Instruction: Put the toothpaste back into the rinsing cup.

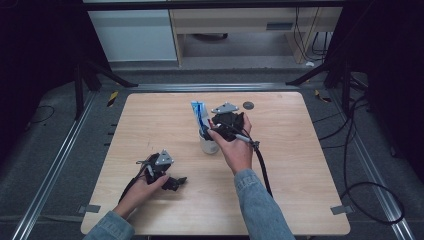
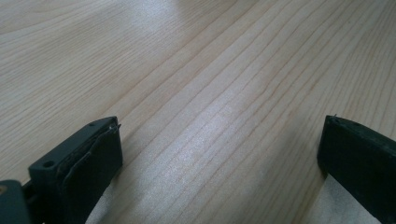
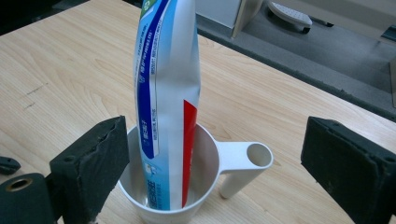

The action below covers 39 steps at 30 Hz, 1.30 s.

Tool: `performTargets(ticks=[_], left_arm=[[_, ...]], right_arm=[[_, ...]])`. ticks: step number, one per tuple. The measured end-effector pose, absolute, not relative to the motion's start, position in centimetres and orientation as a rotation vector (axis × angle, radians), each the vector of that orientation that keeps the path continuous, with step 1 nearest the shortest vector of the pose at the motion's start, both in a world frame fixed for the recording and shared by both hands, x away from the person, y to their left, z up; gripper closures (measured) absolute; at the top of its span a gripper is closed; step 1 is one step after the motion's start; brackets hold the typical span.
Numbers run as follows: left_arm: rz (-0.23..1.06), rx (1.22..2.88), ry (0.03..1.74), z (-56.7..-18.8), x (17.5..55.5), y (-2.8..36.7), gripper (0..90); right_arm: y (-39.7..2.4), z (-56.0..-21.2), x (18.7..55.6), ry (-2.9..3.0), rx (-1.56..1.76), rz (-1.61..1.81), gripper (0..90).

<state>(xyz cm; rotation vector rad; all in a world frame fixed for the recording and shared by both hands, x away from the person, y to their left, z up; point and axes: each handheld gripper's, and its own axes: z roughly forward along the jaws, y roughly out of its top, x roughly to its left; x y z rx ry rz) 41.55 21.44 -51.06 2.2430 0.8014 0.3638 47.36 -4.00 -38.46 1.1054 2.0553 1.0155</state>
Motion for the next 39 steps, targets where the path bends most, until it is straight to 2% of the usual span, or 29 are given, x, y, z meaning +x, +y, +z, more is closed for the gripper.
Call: performTargets(ticks=[18, 39], left_arm=[[0.361, 2.241, 0.805, -51.1, 41.5, 21.4, 0.0], [0.362, 2.246, 0.802, -51.1, 41.6, 21.4, 0.0]], right_arm=[[-7.2, -38.0, 46.1, 2.038, 1.11, 0.967, 10.4], [-13.2, -38.3, 43.5, 1.979, 1.055, 0.873, 13.4]])
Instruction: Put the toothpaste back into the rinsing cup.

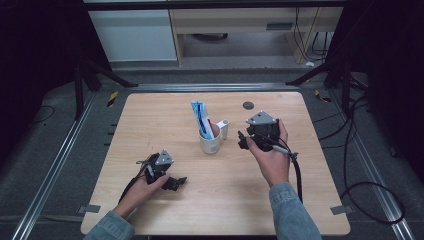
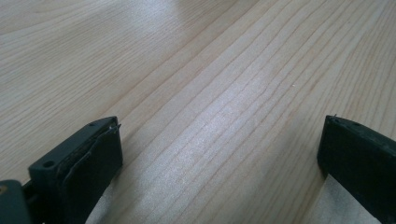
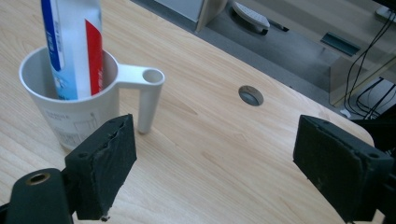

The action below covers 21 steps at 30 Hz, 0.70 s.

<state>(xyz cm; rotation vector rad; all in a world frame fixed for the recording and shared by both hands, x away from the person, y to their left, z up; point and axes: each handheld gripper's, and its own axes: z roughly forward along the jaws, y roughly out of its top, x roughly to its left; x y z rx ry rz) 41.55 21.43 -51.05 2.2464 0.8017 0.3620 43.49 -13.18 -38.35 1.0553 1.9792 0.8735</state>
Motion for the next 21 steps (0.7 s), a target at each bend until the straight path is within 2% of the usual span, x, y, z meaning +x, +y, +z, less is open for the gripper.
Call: performTargets(ticks=[21], left_arm=[[0.362, 2.246, 0.801, -51.1, 41.6, 21.4, 0.0]], right_arm=[[-19.2, -41.5, 41.1, 1.945, 1.218, 0.881, 14.9]])
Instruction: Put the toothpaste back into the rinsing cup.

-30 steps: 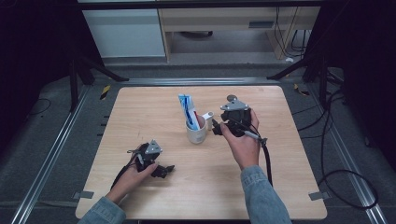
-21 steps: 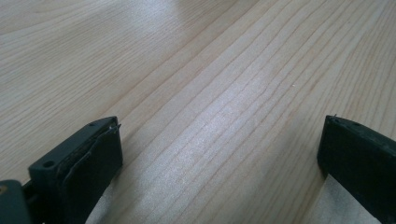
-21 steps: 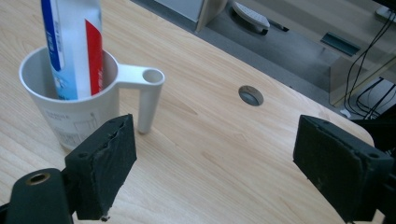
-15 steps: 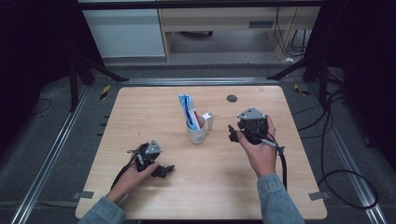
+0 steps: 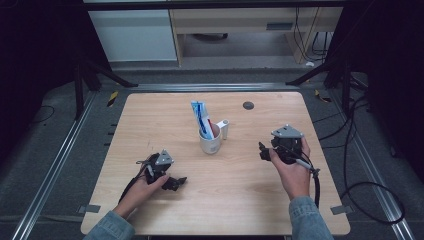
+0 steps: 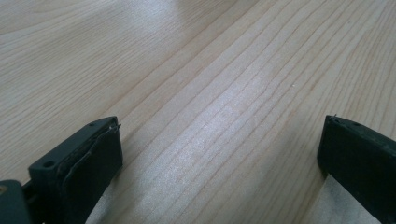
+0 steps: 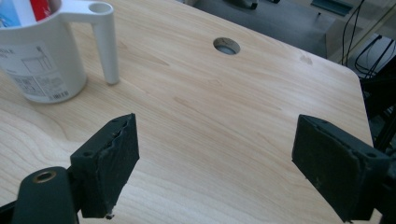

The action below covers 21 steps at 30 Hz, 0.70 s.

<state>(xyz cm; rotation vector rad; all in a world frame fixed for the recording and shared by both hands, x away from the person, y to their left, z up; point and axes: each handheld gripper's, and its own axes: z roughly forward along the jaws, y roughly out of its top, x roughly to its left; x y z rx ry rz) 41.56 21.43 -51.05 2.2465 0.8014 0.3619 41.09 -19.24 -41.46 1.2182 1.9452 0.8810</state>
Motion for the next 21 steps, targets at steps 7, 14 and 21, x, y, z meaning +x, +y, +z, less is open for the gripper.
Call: performTargets(ticks=[7, 14, 21], left_arm=[[0.362, 2.246, 0.802, -51.1, 41.6, 21.4, 0.0], [0.362, 2.246, 0.802, -51.1, 41.6, 21.4, 0.0], [0.362, 2.246, 0.802, -51.1, 41.6, 21.4, 0.0]], right_arm=[[-21.1, -42.9, 40.6, 1.937, 1.298, 0.901, 15.3], [-22.1, -44.8, 40.2, 1.952, 1.349, 0.898, 14.8], [-22.5, -46.8, 40.1, 1.978, 1.395, 0.898, 13.9]])
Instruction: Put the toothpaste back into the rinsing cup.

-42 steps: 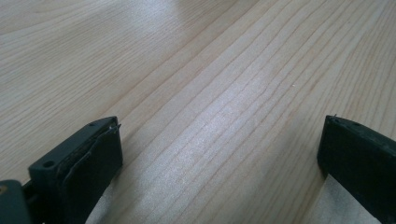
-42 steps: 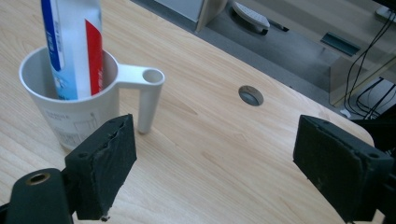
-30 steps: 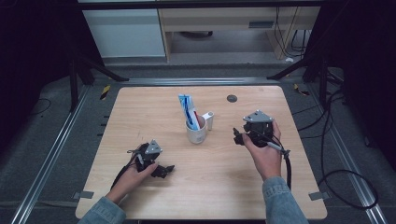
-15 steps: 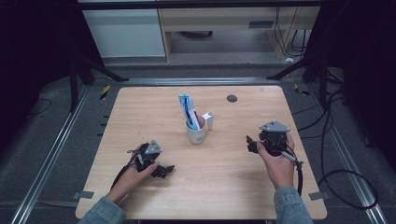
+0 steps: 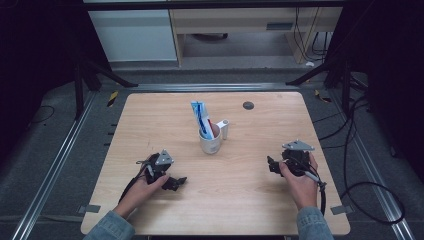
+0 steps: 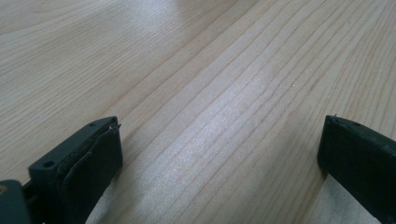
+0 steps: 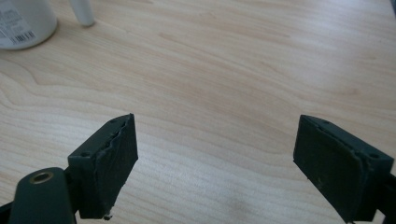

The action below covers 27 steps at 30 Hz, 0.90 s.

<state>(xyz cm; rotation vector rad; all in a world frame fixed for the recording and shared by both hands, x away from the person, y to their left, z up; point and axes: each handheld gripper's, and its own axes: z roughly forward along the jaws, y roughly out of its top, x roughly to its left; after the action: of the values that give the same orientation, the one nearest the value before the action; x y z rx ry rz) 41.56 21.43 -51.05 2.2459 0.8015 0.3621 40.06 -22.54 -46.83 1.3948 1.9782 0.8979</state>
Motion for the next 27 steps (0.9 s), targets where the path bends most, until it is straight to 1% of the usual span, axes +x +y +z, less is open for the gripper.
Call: performTargets(ticks=[8, 23, 27], left_arm=[[0.362, 2.246, 0.802, -51.1, 41.6, 21.4, 0.0], [0.362, 2.246, 0.802, -51.1, 41.6, 21.4, 0.0], [0.362, 2.246, 0.802, -51.1, 41.6, 21.4, 0.0]], right_arm=[[-22.7, -48.5, 40.1, 1.975, 1.451, 0.912, 13.4], [-21.5, -50.8, 40.5, 1.998, 1.49, 0.899, 11.1], [-21.2, -51.4, 40.8, 2.0, 1.5, 0.879, 6.9]])
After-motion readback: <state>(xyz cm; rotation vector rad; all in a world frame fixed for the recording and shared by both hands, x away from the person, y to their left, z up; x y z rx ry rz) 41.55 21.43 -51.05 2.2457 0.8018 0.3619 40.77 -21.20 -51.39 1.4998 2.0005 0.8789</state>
